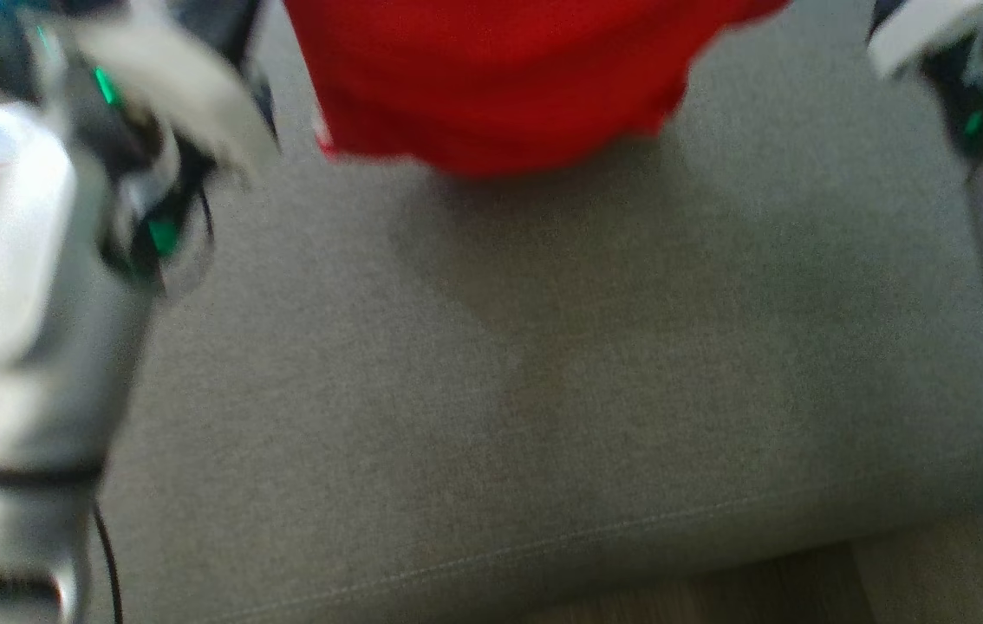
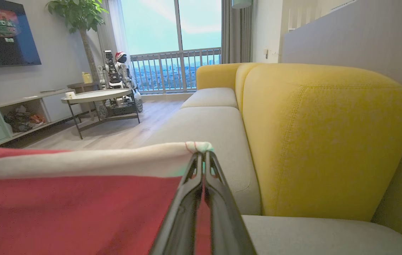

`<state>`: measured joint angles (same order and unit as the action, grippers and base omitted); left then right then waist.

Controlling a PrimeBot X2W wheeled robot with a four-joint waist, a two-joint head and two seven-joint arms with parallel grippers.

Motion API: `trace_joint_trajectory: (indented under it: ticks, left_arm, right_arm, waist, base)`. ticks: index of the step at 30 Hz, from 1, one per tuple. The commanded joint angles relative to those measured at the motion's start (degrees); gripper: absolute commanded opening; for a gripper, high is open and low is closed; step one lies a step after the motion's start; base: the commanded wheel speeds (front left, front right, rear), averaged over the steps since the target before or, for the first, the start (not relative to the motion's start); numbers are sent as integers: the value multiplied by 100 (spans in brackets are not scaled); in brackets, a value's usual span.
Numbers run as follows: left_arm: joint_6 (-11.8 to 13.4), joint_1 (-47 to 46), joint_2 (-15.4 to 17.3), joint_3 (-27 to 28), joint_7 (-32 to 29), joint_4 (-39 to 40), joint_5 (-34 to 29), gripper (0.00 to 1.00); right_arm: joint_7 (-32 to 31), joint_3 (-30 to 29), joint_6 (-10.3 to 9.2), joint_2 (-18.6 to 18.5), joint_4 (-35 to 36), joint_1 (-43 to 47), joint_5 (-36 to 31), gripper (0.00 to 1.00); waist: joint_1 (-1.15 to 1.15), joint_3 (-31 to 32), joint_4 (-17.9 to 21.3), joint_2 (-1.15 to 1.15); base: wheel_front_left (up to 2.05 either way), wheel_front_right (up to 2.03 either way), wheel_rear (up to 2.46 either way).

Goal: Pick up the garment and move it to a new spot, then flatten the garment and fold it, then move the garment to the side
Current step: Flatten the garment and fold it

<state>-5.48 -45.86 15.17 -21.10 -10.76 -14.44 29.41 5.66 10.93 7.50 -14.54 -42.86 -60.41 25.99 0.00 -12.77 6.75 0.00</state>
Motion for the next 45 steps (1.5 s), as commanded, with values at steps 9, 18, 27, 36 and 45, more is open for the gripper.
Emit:
trace_joint_trajectory:
  ticks: [9, 18, 27, 36, 45]
  left_arm:
    - [-156, -3265, 257, -196, 796, -1256, -868, 0]
    - [-180, -4452, 141, -488, 2525, -2183, -1466, 0]
    - [-199, -1694, 459, -909, 2574, -670, -1360, 0]
    - [-200, 872, 1098, -1795, 2575, 213, -549, 0]
    - [-132, 2387, 1524, -2087, 2575, 605, 175, 0]
  right_arm:
    - [699, -888, -1, 263, -301, -2057, -1029, 0]
    - [930, -1801, -1, 577, 664, -2524, -2225, 0]
    - [911, -1521, -1, 821, 1764, -96, -1971, 0]
    - [-84, -1425, -1, 562, 3440, 2986, -1556, 0]
    - [-624, -1839, -1, 762, 5205, 5830, -1439, 0]
  waist:
    - [0, -1269, 269, 0]
    - [0, -1839, 154, 0]
    - [0, -1559, -50, 0]
    - [0, -877, -275, 0]
    - [0, -344, -314, 0]
  base:
    - [0, 0, 0]
    - [0, 0, 0]
    - [0, 0, 0]
    - [0, 0, 0]
    - [0, 0, 0]
